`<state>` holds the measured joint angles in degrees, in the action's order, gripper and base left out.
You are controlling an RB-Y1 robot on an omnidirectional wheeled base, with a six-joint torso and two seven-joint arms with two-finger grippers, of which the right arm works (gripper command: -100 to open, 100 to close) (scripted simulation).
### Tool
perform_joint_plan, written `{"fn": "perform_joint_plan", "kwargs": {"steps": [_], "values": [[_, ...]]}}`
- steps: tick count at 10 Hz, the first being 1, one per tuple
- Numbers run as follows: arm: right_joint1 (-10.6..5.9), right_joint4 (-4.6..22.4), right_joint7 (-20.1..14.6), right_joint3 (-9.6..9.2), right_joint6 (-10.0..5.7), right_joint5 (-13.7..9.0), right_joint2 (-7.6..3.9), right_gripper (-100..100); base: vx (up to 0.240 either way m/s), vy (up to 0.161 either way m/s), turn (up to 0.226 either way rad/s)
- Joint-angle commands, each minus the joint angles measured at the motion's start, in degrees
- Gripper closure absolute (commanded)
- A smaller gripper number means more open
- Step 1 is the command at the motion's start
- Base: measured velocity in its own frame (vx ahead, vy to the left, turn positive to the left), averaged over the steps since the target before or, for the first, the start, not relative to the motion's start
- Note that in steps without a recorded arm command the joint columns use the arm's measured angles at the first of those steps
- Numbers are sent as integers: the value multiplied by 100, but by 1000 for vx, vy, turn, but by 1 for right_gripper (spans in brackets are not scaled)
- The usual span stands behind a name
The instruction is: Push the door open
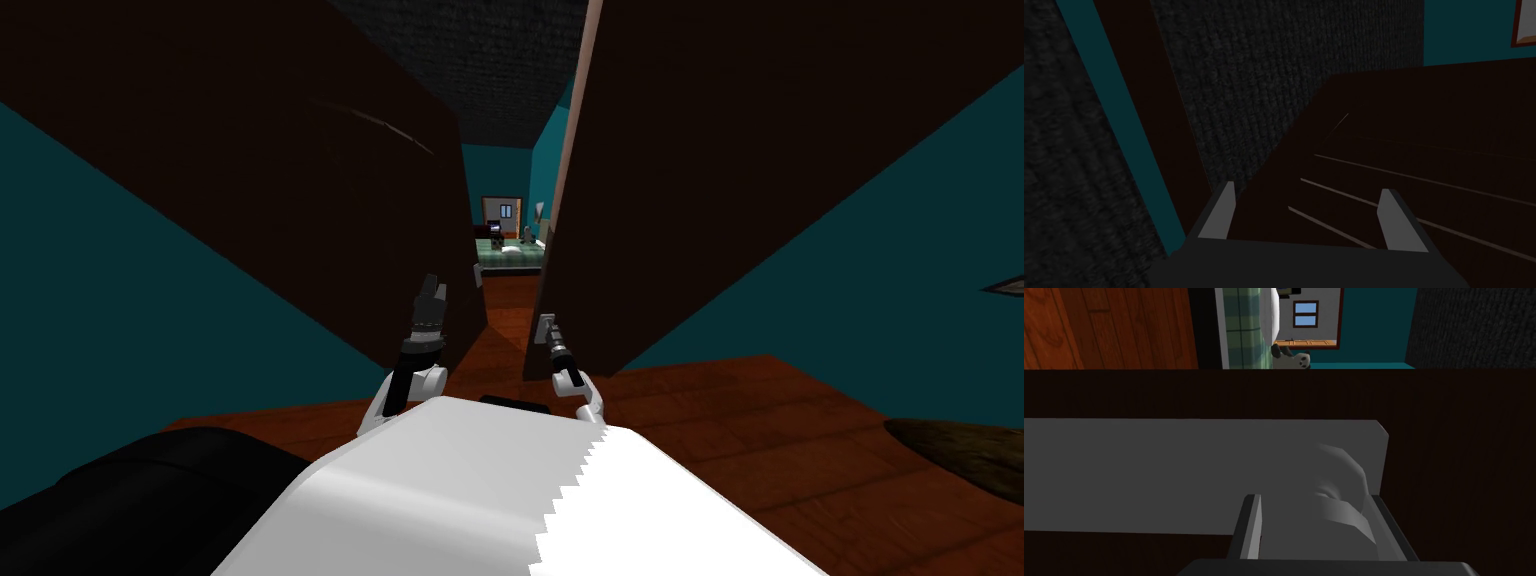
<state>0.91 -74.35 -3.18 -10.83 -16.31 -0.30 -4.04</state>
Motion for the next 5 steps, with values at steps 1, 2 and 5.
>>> {"fn": "perform_joint_plan", "kwargs": {"steps": [1,2,5], "values": [[-83,-25,26,135,-28,-13,-67,100,164,90,-53],[-93,-13,51,193,-27,-14,-75,100,177,71,-55],[-122,22,119,358,-26,-15,-85,100,186,68,-77]]}}
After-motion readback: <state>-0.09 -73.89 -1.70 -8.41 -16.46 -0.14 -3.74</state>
